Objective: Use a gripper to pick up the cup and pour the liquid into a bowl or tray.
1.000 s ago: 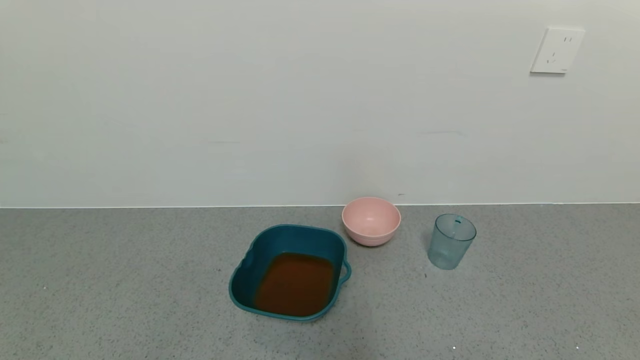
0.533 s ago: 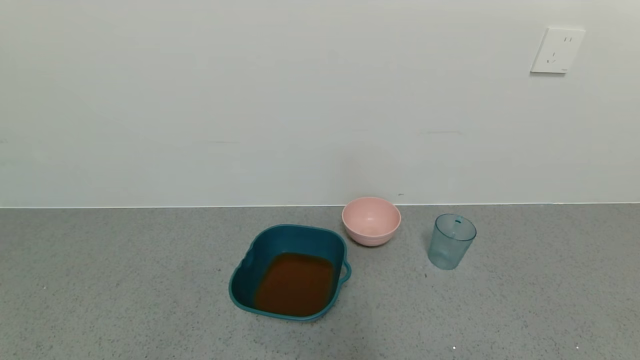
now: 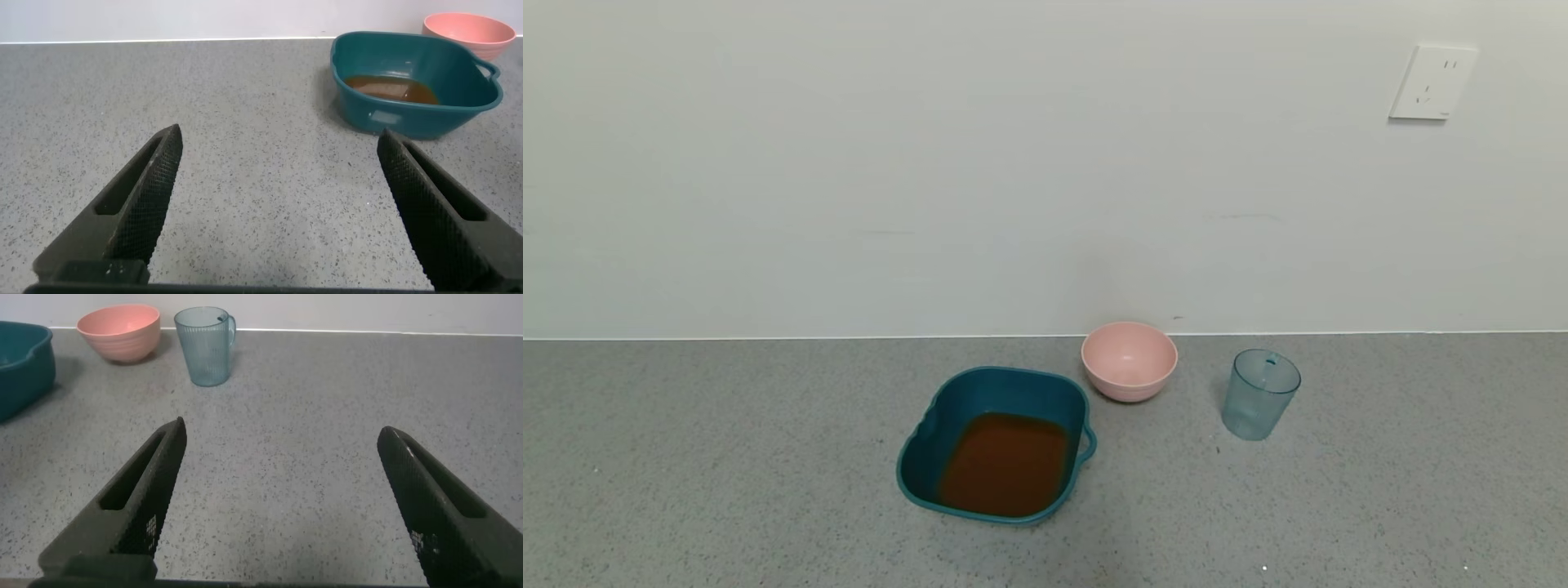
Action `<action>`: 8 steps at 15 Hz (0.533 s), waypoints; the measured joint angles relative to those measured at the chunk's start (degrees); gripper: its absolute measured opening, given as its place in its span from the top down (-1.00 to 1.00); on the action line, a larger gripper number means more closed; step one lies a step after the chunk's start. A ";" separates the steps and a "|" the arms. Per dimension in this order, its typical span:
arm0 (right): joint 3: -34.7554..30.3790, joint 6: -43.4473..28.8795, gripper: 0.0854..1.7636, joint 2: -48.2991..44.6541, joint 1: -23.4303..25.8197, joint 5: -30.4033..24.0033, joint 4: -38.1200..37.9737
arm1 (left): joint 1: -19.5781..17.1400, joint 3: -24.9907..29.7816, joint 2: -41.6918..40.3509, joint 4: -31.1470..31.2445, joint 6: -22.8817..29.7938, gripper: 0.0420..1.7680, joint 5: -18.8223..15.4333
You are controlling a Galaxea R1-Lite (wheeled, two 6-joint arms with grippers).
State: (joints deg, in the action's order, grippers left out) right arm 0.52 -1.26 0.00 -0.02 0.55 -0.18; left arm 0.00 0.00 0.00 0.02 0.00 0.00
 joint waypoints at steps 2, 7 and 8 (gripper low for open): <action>-0.26 0.10 -0.92 0.00 0.00 -0.04 0.23 | -0.02 0.00 0.00 0.02 0.00 -0.94 0.00; -0.50 0.22 -0.93 0.00 0.02 -0.17 0.76 | 0.00 0.00 0.00 0.00 0.00 -0.94 -0.02; -0.52 0.27 -0.93 -0.02 0.02 -0.20 0.71 | 0.00 0.00 0.00 0.00 0.00 -0.94 0.00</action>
